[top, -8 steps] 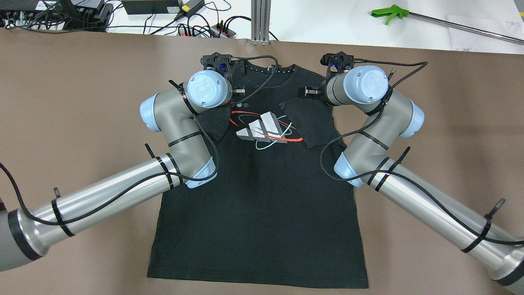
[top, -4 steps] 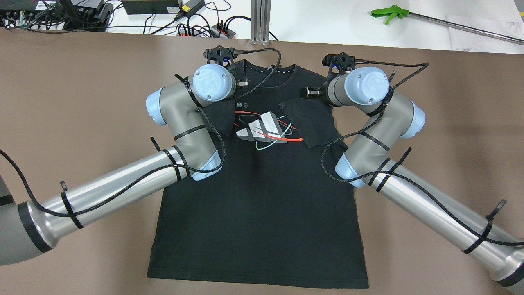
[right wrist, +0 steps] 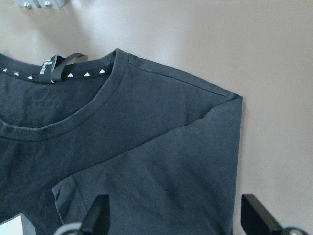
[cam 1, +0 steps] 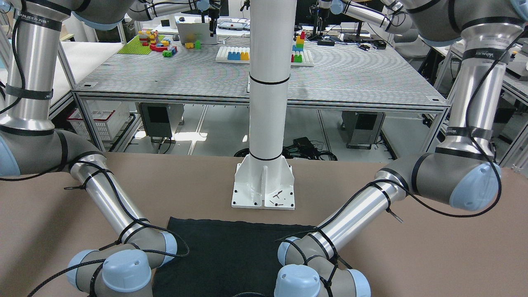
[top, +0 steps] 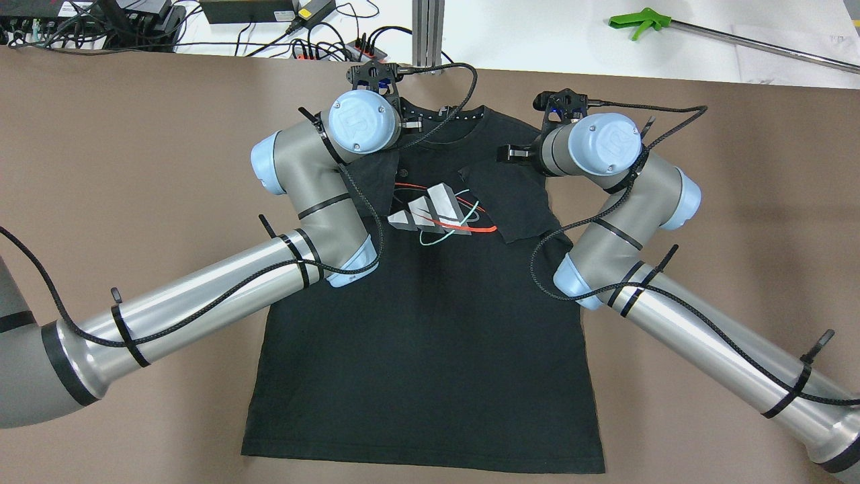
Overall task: Fold clothes
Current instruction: 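Fold both sleeves inward over the shirt's chest with both grippers, then release the sleeves and move both grippers toward the hem corners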
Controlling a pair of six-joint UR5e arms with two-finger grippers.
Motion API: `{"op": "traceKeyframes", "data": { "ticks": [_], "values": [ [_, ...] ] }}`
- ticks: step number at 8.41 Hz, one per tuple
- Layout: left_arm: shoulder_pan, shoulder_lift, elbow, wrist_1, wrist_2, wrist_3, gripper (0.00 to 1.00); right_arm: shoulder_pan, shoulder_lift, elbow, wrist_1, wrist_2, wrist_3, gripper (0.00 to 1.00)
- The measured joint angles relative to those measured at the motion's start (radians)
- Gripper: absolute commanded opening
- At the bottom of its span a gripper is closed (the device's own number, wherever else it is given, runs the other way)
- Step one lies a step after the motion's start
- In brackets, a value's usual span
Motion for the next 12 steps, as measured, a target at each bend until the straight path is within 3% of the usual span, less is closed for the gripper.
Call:
{"op": "traceKeyframes", "data": {
  "ticks": [3,4,6,7,9,10,12],
  "values": [
    [-0.023,0.001,-0.006,-0.004,-0.018,0.007,0.95,0.0,-0.001,0.0,0.001,-0.002,0.001,0.94],
    [-0.042,0.005,-0.033,-0.004,-0.058,0.011,0.95,0.0,-0.001,0.004,0.0,0.009,0.002,0.94],
    [-0.091,0.072,-0.157,-0.003,-0.234,0.008,0.95,0.003,-0.002,0.046,-0.009,0.083,0.008,0.94],
    [-0.117,0.139,-0.25,0.001,-0.326,0.003,0.95,0.01,-0.017,0.093,-0.033,0.143,0.012,0.94],
    [-0.161,0.293,-0.443,0.006,-0.479,-0.039,0.95,0.052,-0.127,0.288,-0.152,0.298,0.015,0.94],
    [-0.168,0.372,-0.544,0.007,-0.508,-0.063,0.95,0.077,-0.21,0.392,-0.197,0.376,0.015,0.94],
    [-0.145,0.527,-0.723,0.011,-0.492,-0.118,0.95,0.098,-0.345,0.511,-0.216,0.476,0.014,0.94]
  ]
}}
